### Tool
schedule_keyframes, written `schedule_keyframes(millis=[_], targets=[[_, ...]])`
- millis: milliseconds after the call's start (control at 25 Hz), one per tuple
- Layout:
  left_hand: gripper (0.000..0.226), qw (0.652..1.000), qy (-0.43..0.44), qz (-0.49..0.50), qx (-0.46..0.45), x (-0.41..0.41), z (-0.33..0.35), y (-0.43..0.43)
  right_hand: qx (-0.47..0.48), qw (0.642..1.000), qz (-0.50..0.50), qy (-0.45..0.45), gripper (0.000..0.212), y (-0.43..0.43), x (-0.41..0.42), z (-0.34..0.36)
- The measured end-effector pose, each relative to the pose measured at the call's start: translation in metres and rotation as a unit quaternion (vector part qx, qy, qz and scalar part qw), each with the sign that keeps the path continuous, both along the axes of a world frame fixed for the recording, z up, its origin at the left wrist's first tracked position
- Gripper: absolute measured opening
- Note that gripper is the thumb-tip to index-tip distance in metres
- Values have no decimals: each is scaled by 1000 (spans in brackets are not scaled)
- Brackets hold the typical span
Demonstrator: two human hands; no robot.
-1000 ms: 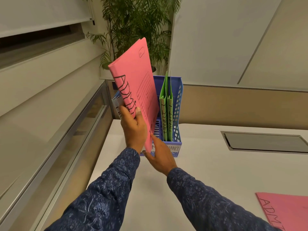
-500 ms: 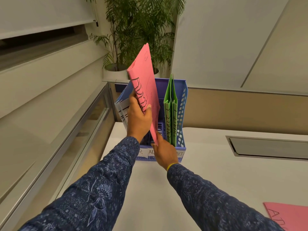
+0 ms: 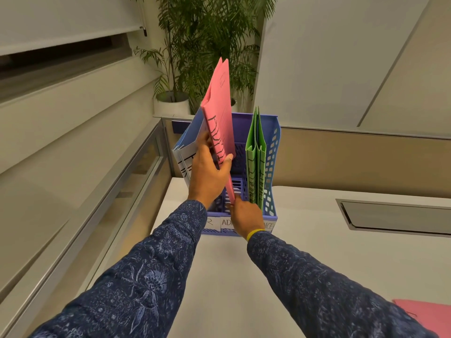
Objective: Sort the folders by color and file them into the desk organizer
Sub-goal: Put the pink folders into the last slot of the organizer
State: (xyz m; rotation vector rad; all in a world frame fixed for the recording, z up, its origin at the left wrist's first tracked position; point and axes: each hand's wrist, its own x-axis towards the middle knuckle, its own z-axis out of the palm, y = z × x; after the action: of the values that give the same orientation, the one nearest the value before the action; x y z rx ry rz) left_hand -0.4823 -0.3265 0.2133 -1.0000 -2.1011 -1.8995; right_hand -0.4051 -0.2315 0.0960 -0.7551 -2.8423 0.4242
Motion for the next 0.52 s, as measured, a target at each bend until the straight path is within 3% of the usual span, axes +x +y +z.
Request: schedule_keyframes(millis=[320, 520], targets=[[66, 1000, -16, 10, -10, 3, -10, -6, -41, 999, 0, -4, 49, -3, 0, 0], [65, 999, -48, 9, -18, 13, -20, -13, -86, 996, 6, 10, 44, -7, 10, -1]])
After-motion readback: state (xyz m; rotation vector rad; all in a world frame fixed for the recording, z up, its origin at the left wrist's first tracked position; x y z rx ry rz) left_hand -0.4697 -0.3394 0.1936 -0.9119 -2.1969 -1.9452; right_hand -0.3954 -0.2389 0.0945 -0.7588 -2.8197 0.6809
